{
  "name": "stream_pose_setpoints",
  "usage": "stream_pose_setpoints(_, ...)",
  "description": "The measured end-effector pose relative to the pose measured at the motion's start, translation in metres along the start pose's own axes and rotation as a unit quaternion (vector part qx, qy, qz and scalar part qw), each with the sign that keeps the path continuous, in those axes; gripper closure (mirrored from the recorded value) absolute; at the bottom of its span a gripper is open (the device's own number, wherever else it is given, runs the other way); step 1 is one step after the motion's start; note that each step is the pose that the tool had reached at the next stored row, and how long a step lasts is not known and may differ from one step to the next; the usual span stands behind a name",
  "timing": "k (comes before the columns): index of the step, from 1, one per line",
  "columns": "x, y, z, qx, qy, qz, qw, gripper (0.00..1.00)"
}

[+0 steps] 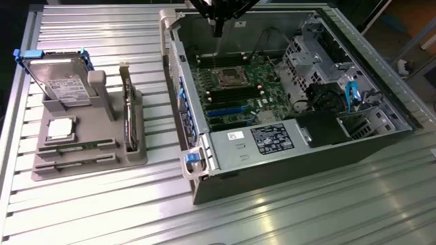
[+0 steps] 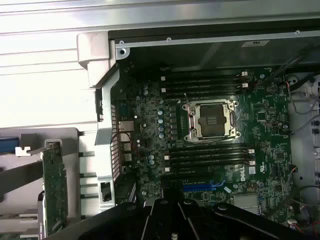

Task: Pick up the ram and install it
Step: 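Reach for the ram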

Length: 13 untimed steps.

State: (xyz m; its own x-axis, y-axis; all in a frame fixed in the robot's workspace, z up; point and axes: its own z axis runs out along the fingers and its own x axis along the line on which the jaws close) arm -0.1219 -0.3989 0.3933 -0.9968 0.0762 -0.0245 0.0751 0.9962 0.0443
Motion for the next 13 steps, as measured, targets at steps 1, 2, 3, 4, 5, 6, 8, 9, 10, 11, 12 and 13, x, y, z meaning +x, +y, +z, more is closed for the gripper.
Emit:
stream_pose_setpoints(1, 0.0, 0.0, 0.0, 0.0, 0.0, 0.0, 1.0, 0.89)
stream_pose_setpoints(2, 0.0, 0.0, 0.0, 0.0, 0.0, 0.0, 1.0, 0.89)
stream_pose_setpoints(3, 0.0, 0.0, 0.0, 0.0, 0.0, 0.0, 1.0, 0.89)
stream_pose_setpoints(4, 0.0, 0.0, 0.0, 0.0, 0.0, 0.0, 1.0, 0.89)
stream_pose_setpoints(5, 0.0, 0.0, 0.0, 0.0, 0.0, 0.0, 1.0, 0.89)
stream_pose_setpoints(6, 0.0, 0.0, 0.0, 0.0, 0.0, 0.0, 1.0, 0.89)
stream_pose_setpoints(8, 0.0, 0.0, 0.0, 0.0, 0.0, 0.0, 1.0, 0.89)
stream_pose_setpoints(9, 0.0, 0.0, 0.0, 0.0, 0.0, 0.0, 1.0, 0.89)
stream_pose_setpoints(10, 0.0, 0.0, 0.0, 0.0, 0.0, 0.0, 1.0, 0.89)
stream_pose_setpoints(11, 0.0, 0.0, 0.0, 0.0, 0.0, 0.0, 1.0, 0.89)
stream_pose_setpoints(12, 0.0, 0.0, 0.0, 0.0, 0.0, 0.0, 1.0, 0.89)
stream_pose_setpoints(13, 0.0003, 0.0, 0.0001, -0.0001, 0.0, 0.0, 1.0, 0.89)
